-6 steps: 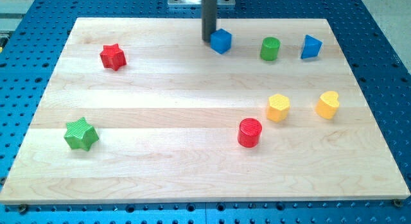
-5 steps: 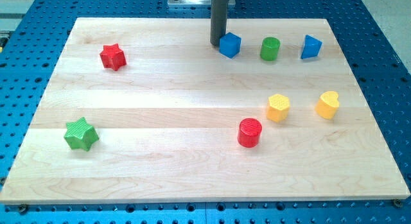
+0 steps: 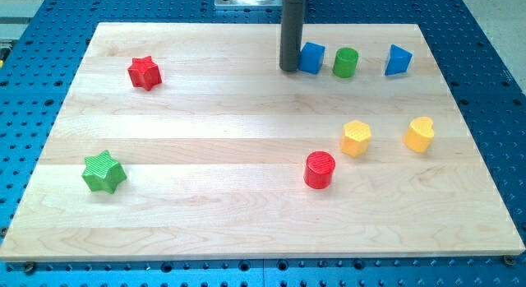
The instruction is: Place the cube parallel to the green circle
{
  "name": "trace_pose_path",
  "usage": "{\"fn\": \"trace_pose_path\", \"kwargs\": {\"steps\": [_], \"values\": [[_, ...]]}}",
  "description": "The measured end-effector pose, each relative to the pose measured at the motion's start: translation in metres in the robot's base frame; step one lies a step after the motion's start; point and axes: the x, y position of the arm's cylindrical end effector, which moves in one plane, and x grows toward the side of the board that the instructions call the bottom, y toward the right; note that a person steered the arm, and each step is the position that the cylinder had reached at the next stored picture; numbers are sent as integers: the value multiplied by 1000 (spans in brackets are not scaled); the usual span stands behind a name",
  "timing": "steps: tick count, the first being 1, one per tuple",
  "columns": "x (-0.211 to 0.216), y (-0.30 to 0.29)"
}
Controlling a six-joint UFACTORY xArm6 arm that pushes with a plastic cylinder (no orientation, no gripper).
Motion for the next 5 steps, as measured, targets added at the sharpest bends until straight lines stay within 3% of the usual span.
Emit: {"fn": "trace_pose_path", "kwargs": {"steps": [1, 2, 3, 4, 5], "values": [[-6, -65], [-40, -25], [-51, 5], [-34, 17], [-50, 35]]}}
